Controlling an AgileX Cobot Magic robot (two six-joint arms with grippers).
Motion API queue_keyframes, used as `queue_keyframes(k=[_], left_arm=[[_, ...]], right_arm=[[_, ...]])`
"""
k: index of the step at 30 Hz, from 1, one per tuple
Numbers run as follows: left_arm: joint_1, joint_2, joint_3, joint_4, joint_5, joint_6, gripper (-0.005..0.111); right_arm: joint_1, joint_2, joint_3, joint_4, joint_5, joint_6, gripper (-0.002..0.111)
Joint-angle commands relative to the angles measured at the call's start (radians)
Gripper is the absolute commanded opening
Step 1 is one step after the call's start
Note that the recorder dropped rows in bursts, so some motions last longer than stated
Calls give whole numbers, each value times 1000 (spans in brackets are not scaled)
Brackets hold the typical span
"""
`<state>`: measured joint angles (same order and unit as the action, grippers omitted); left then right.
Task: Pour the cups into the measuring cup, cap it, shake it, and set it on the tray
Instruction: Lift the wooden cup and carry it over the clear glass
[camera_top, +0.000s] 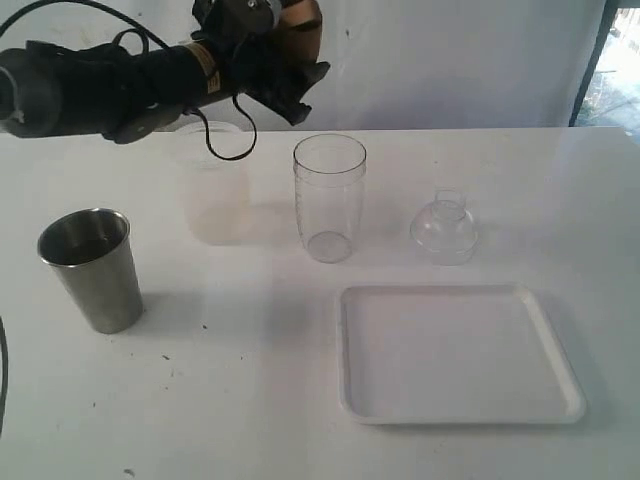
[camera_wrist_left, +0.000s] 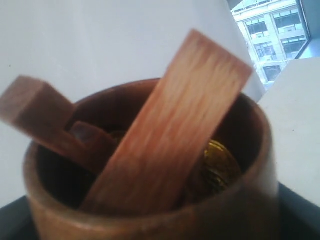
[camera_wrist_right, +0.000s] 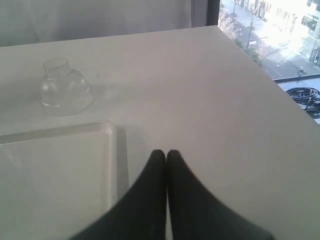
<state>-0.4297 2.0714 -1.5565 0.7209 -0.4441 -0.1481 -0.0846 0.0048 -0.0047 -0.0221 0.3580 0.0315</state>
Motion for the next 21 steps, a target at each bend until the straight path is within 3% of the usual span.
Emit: queue_keyframes(k=[1, 14, 21], left_arm=[[-2, 45, -78, -4, -16, 98, 0], [0, 119, -122, 2, -78, 413, 0], [0, 119, -122, 0, -82, 504, 0]], right_arm=[[3, -5, 5, -3, -8, -9, 0], [3, -5, 5, -3, -8, 14, 0], [3, -5, 5, -3, -8, 14, 0]])
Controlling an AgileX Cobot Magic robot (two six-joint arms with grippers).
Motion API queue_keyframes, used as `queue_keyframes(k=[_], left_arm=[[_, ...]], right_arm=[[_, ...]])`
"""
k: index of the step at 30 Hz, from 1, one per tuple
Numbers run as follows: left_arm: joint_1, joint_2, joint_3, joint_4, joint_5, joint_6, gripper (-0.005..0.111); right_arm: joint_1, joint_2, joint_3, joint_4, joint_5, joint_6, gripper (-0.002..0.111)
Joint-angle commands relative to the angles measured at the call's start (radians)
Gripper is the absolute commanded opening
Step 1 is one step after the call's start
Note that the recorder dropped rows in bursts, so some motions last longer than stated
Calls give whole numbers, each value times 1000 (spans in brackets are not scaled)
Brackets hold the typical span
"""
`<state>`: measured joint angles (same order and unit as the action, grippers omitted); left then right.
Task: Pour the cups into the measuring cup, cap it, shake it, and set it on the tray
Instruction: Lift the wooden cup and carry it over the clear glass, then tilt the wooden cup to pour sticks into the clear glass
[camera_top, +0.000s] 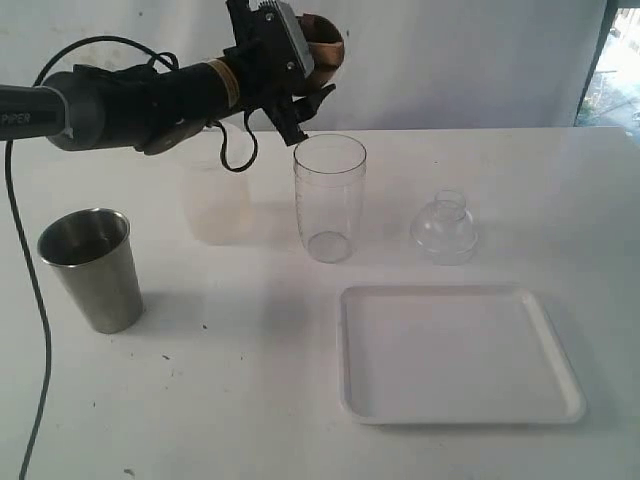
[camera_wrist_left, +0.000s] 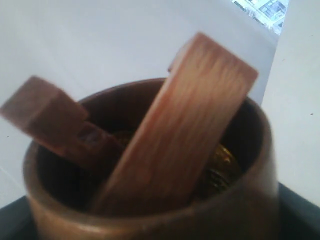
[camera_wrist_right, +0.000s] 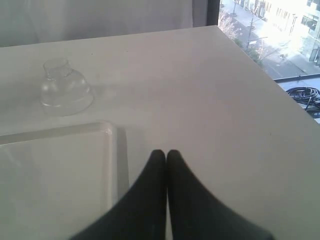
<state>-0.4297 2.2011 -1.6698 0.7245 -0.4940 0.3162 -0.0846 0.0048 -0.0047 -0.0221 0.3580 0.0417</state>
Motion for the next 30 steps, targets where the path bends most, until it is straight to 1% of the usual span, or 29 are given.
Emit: queue_keyframes(k=[1, 4, 6, 8, 11, 14, 18, 23, 30], left_arm=[[7, -10, -8, -4, -48, 44, 0], [39, -10, -8, -7, -89, -38, 0], [58, -10, -8, 4, -89, -56, 0], [58, -10, -8, 44, -89, -56, 0], [58, -10, -6, 46, -119, -56, 0], [58, -10, -6, 46, -117, 29, 0], [58, -10, -6, 46, -146, 93, 0], [58, -10, -6, 46, -141, 171, 0], [58, -10, -6, 60, -113, 223, 0]], right_arm=[[3, -5, 5, -3, -8, 5, 0], [3, -5, 5, -3, -8, 5, 0], [3, -5, 5, -3, -8, 5, 0], [3, -5, 5, -3, -8, 5, 0], [3, -5, 5, -3, -8, 5, 0], [3, -5, 5, -3, -8, 5, 0], [3, -5, 5, -3, -8, 7, 0], [3, -5, 5, -3, -8, 7, 0], [3, -5, 5, -3, -8, 7, 0]])
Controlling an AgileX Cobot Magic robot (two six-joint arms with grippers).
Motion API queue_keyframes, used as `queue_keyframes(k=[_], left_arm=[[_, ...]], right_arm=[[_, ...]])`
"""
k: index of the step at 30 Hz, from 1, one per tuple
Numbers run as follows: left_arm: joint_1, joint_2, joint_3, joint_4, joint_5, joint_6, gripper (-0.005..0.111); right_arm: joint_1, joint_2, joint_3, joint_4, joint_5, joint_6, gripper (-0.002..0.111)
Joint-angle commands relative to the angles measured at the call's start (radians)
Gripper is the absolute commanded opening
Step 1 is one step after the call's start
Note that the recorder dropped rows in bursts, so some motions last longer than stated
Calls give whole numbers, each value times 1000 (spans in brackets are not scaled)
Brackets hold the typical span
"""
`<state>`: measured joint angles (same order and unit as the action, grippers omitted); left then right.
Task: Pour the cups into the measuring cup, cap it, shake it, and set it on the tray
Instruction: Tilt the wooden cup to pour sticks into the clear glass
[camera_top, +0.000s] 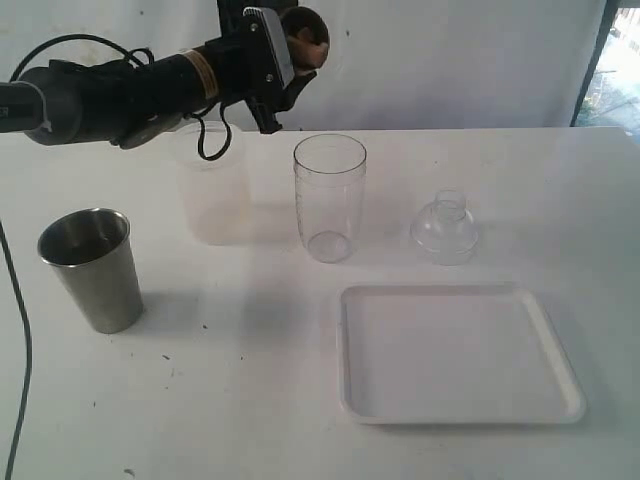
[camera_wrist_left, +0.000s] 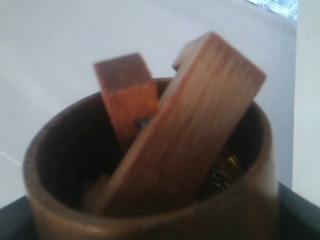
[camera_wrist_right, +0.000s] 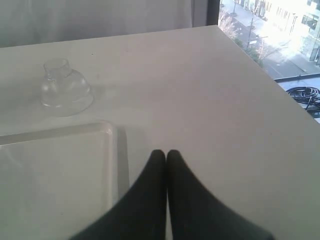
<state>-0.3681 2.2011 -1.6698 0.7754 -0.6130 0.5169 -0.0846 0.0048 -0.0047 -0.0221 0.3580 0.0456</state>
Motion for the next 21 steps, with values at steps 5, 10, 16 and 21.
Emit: queue_keyframes(k=[5, 10, 16, 21], left_arm=[[-3, -10, -6, 107, 12, 50, 0], [-3, -10, -6, 110, 27, 65, 0], [-3, -10, -5, 224, 62, 62, 0], [-3, -10, -5, 227, 55, 64, 0]], right_arm=[[3, -5, 5, -3, -8, 3, 0], [3, -5, 5, -3, -8, 3, 0], [3, -5, 5, -3, -8, 3, 0], [3, -5, 5, -3, -8, 3, 0]])
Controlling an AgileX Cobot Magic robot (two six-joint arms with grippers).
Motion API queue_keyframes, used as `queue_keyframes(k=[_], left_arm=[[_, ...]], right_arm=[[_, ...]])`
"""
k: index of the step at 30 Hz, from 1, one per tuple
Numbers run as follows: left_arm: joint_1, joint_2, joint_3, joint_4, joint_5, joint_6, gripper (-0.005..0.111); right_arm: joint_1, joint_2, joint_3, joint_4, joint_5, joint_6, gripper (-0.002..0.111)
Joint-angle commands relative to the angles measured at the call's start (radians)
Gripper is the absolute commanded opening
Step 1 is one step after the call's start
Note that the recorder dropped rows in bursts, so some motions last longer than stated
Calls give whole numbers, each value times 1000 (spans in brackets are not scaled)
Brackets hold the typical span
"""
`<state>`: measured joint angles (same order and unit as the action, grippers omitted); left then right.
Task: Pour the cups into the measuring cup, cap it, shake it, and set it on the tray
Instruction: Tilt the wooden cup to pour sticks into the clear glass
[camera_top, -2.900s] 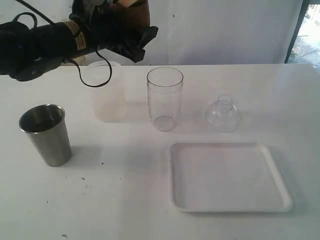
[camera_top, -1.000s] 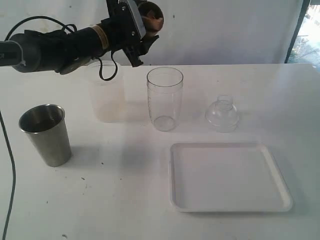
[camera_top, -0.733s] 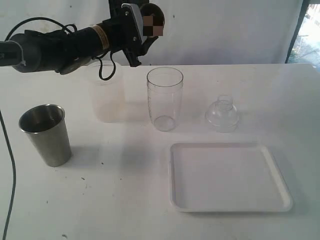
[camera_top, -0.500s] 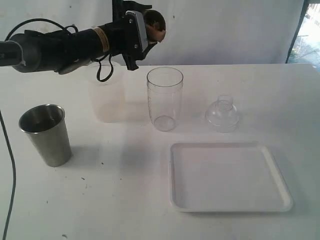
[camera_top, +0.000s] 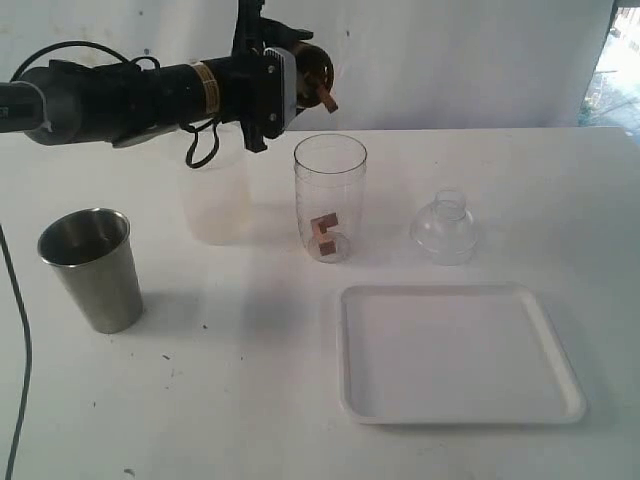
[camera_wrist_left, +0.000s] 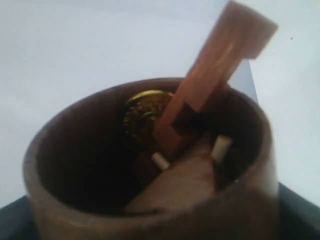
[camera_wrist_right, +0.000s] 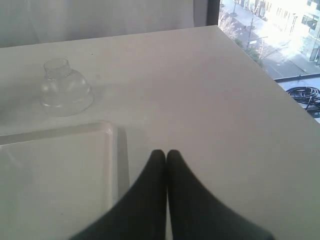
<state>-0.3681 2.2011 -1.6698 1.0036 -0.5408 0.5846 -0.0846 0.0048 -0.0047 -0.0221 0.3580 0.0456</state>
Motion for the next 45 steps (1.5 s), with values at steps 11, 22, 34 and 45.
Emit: queue_keyframes(k=[11, 22, 34, 45], left_arm=[[-3, -10, -5, 172, -8, 27, 0], [-3, -10, -5, 172, -8, 150, 0], [-5, -10, -5, 168, 15, 203, 0], [-40, -10, -7, 146, 22, 214, 0]], right_arm=[[3, -5, 5, -3, -8, 3, 0], [3, -5, 5, -3, -8, 3, 0], [3, -5, 5, -3, -8, 3, 0], [3, -5, 5, -3, -8, 3, 0]])
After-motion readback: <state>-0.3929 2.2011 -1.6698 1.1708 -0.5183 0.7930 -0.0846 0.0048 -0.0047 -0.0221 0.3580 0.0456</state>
